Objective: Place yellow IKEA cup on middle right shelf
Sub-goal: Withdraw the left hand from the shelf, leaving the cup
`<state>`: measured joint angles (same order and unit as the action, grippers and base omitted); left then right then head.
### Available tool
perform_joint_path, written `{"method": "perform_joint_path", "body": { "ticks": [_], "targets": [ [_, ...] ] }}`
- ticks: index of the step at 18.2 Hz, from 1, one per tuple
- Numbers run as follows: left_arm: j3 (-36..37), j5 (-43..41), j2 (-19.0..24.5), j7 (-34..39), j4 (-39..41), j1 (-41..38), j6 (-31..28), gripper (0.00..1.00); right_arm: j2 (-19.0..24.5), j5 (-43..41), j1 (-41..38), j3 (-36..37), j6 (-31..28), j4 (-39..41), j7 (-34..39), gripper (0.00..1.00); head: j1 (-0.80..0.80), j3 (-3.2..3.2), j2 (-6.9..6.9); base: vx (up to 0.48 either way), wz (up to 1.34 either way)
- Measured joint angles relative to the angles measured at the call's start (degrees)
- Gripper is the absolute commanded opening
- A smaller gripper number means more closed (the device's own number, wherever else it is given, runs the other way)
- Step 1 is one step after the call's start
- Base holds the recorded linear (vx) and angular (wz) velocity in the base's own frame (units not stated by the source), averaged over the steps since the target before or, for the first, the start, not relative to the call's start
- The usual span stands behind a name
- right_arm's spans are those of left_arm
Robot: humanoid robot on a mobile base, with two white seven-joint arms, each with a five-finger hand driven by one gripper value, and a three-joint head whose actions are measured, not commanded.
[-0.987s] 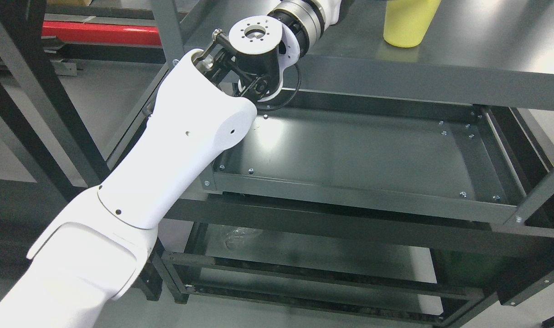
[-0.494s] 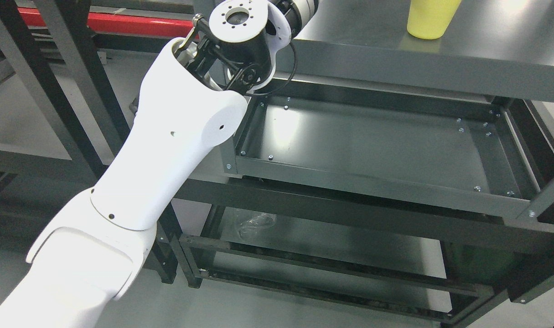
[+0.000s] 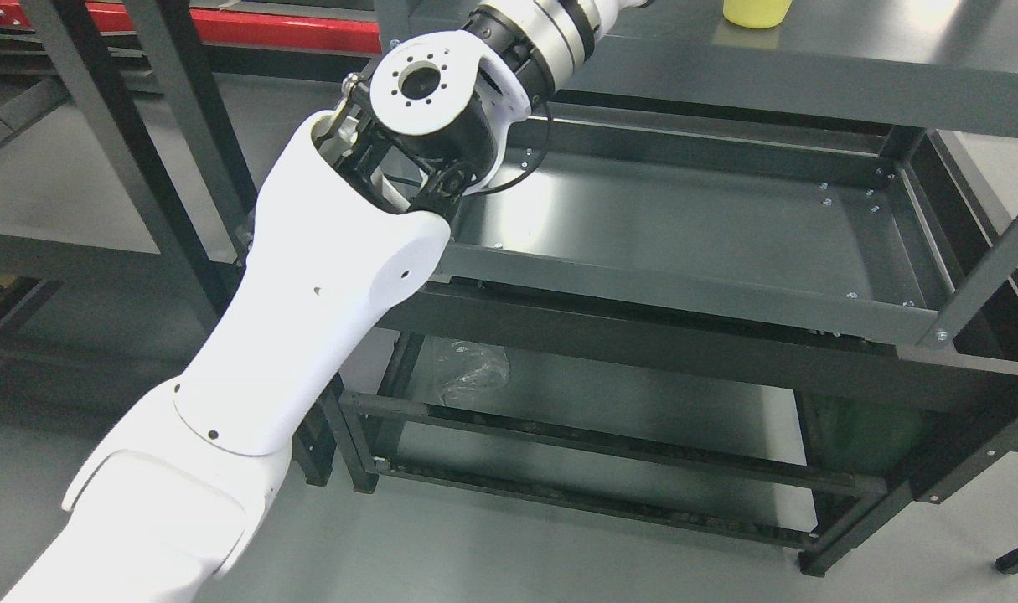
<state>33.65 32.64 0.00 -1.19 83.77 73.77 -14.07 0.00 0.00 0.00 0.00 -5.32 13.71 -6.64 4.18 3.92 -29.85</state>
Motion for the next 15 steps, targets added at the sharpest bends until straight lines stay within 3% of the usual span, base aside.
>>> {"method": "perform_joint_path", "body": {
  "ticks": [5,9,15],
  "targets": [
    [1.52,-8.4,0.0,-6.27,1.15,-9.38,9.92,0.99,0.0,0.0,-0.01,0.0,0.0,0.01,0.0,0.99,0.0,0.0,0.0,-0.139,0.12],
    [1.55,-13.71,0.0,-7.47,0.13,-19.53,13.43,0.99,0.0,0.0,-0.01,0.0,0.0,0.01,0.0,0.99,0.0,0.0,0.0,-0.074,0.02],
    [-2.31,-18.67,0.0,2.25,-2.3,-34.23,14.1,0.99,0.0,0.0,0.0,0.0,0.0,0.01,0.0,0.99,0.0,0.0,0.0,-0.011,0.0]
  ]
}}
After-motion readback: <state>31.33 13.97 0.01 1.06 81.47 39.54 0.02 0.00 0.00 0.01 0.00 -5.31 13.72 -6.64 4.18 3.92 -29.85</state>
